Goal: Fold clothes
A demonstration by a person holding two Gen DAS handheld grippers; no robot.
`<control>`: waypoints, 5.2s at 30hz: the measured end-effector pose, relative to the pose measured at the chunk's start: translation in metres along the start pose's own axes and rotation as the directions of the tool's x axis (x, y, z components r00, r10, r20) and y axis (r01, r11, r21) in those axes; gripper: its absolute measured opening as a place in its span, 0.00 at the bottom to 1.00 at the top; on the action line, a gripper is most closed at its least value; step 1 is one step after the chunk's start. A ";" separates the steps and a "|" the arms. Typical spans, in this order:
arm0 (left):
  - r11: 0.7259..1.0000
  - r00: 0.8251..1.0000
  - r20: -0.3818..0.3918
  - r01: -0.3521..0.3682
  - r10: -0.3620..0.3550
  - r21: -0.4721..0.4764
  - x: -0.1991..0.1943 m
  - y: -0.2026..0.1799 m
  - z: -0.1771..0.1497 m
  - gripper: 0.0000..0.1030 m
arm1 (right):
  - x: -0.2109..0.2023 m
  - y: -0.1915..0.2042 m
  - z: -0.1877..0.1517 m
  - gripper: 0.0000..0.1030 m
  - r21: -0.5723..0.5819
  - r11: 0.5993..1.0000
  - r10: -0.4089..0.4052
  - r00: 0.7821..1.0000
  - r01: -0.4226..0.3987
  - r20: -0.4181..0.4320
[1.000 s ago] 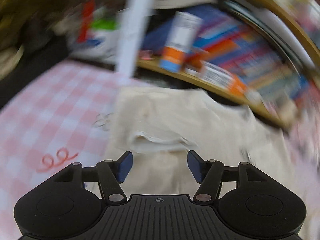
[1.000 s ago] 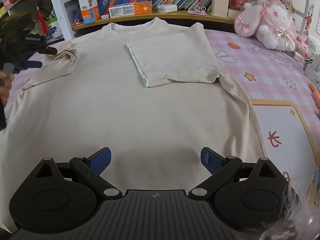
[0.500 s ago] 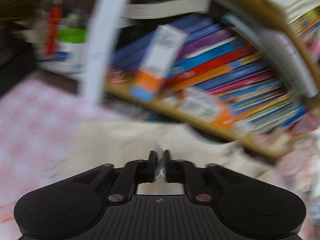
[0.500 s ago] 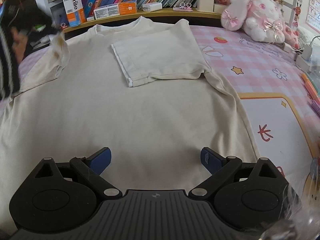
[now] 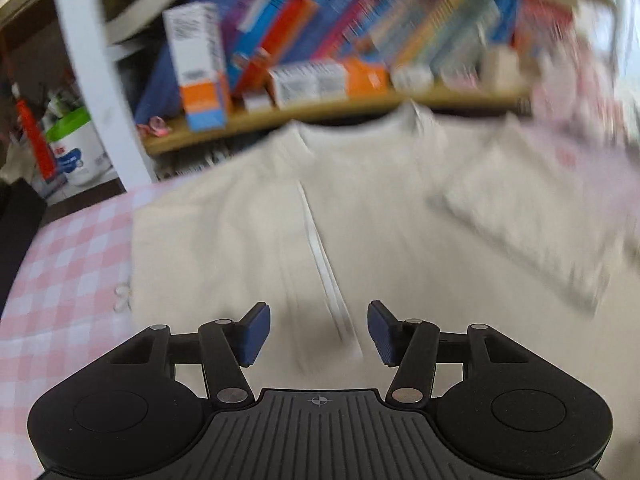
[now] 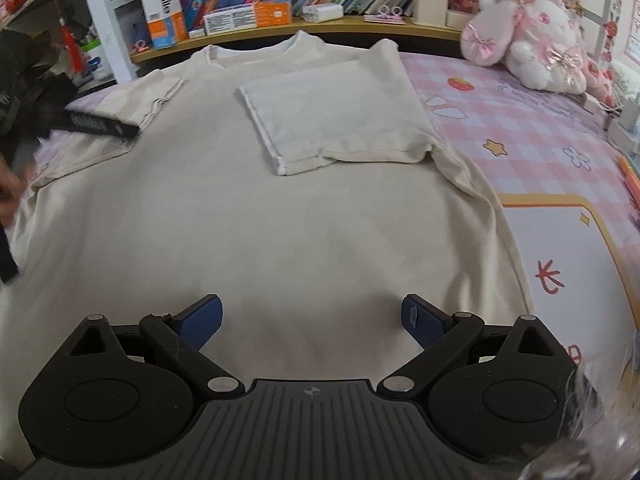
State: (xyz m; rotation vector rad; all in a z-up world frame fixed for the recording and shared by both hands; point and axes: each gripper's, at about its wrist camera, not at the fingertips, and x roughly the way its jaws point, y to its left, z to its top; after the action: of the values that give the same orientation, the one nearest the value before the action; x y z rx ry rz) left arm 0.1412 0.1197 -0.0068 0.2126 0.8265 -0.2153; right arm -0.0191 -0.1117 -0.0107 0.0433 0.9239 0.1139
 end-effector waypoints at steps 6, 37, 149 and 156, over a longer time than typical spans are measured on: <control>0.993 0.996 0.040 0.084 -0.081 -0.087 -0.017 0.013 0.002 0.11 | -0.006 0.006 -0.001 0.94 -0.040 0.999 0.006 1.000 -0.006 0.021; 0.988 0.995 0.079 0.067 -0.056 -0.138 0.057 0.042 0.062 0.51 | -0.012 -0.021 -0.010 0.94 0.048 0.995 -0.087 0.996 0.086 -0.001; 0.963 0.997 0.033 -0.056 0.067 -0.265 -0.122 -0.073 -0.099 0.67 | 0.068 -0.091 0.151 0.94 -0.160 0.985 0.077 0.995 -0.067 0.058; 0.951 0.992 -0.023 -0.129 0.128 -0.280 -0.135 -0.116 -0.110 0.67 | 0.134 -0.120 0.229 0.88 -0.145 0.984 0.105 0.994 -0.103 0.005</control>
State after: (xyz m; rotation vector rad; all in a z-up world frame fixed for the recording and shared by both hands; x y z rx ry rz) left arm -0.0559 0.0524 0.0096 -0.0014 0.8344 0.0263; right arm 0.2532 -0.2123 0.0100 -0.0427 0.8989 0.2772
